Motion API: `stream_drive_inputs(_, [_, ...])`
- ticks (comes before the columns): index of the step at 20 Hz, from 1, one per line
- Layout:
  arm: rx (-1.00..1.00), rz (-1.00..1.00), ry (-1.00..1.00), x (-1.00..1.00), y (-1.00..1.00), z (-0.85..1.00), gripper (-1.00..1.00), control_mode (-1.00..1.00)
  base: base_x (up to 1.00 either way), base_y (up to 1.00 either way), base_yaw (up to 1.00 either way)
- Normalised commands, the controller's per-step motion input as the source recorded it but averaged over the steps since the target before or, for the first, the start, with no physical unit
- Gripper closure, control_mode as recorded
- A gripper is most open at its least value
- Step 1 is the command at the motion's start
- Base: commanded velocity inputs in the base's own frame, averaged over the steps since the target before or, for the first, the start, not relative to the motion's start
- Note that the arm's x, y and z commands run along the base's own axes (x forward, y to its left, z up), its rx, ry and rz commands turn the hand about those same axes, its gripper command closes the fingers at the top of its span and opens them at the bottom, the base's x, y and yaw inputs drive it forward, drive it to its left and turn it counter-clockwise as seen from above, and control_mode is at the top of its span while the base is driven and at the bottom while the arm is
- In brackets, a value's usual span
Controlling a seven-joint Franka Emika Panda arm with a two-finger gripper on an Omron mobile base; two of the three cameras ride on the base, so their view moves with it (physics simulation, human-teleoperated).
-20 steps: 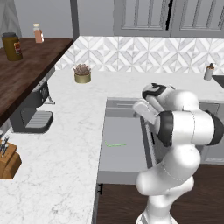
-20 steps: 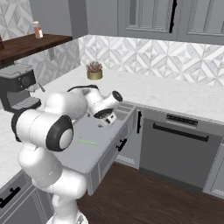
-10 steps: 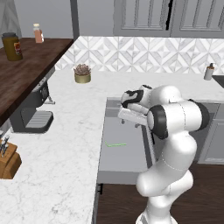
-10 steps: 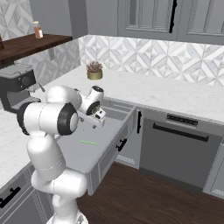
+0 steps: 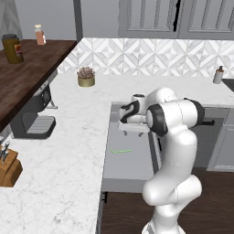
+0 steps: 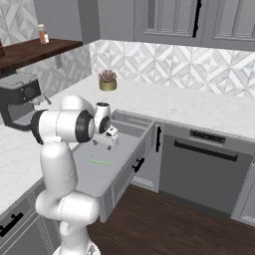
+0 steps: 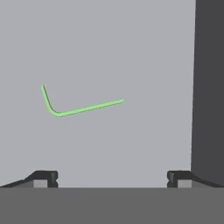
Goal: Take a straw from the drawer in front and place it inside the glass cup on the dining counter.
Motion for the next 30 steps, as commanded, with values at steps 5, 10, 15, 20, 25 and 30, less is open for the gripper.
stream_drive_inputs(5, [-0.10,0.00,0.00,0.32,-0.09,-0.38,-1.00,-1.00,0.00,0.00,0.00])
stream_drive_inputs(10, [-0.09,0.00,0.00,0.31,-0.31,-0.43,-1.00,-1.00,0.00,0.00,0.00])
stream_drive_inputs(15, [-0.06,0.00,0.00,0.32,-0.35,-0.45,-1.00,-1.00,0.00,0.00,0.00])
stream_drive_inputs(20, [-0.03,0.00,0.00,0.10,-0.39,-0.36,-1.00,-1.00,0.00,0.00,0.00])
stream_drive_inputs(25, [-0.02,0.00,0.00,0.00,-0.53,-0.22,-1.00,-1.00,0.00,0.00,0.00])
stream_drive_inputs(30, [-0.02,0.00,0.00,0.00,-0.68,-0.12,-1.00,-1.00,0.00,0.00,0.00])
